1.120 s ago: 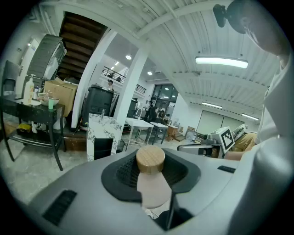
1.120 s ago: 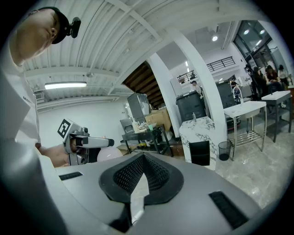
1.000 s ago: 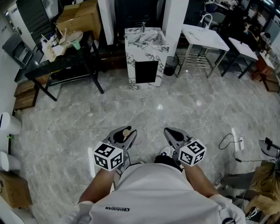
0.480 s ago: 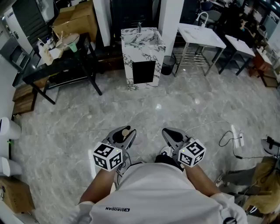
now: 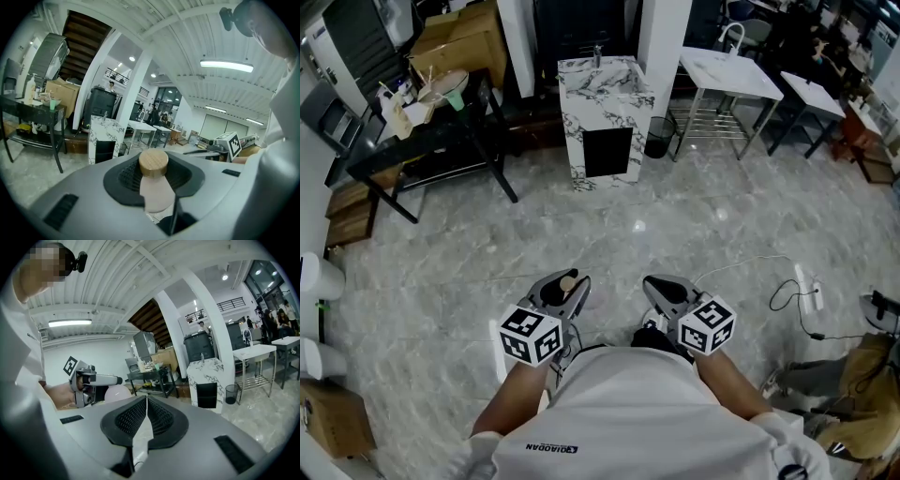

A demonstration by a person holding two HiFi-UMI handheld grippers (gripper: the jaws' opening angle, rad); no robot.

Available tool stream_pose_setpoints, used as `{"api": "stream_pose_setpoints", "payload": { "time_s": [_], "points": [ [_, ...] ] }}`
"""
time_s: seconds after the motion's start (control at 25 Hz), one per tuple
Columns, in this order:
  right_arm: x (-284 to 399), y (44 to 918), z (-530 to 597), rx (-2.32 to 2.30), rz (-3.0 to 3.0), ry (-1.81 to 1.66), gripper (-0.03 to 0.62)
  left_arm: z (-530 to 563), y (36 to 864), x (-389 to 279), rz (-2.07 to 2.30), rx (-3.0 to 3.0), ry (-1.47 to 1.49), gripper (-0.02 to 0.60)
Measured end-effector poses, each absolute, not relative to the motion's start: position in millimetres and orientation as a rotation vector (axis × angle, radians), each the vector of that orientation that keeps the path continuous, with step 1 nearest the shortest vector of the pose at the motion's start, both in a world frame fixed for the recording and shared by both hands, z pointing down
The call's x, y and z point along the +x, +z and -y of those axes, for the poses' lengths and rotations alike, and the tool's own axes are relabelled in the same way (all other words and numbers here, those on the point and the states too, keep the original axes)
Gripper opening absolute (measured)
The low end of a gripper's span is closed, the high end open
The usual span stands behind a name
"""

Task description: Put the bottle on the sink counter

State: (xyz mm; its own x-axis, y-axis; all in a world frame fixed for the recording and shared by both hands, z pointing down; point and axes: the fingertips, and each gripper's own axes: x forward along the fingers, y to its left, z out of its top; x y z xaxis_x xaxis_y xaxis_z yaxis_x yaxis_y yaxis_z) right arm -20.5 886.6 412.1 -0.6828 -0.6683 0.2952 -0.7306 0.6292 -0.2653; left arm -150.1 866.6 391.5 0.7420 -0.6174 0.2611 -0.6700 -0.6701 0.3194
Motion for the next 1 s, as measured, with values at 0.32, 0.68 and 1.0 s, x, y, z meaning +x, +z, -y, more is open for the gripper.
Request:
{"api": "stream_pose_setpoints", "payload": {
  "time_s": [0.32, 0.68, 1.0],
  "points": [
    [-23, 413, -874, 1.155, 2.684, 0.576, 0.041, -862, 398, -156, 1.005, 2.519, 0.188, 0.127],
    [-21, 418, -838, 1.148, 2.704, 0.592, 0.041, -835, 407, -158, 1.044, 2.493, 0.2, 0.127],
    [-7, 423, -783, 1.168, 2.719, 0.62, 0.041, -788, 413, -149, 1.055, 2.495, 0.255, 0.127]
  ]
}}
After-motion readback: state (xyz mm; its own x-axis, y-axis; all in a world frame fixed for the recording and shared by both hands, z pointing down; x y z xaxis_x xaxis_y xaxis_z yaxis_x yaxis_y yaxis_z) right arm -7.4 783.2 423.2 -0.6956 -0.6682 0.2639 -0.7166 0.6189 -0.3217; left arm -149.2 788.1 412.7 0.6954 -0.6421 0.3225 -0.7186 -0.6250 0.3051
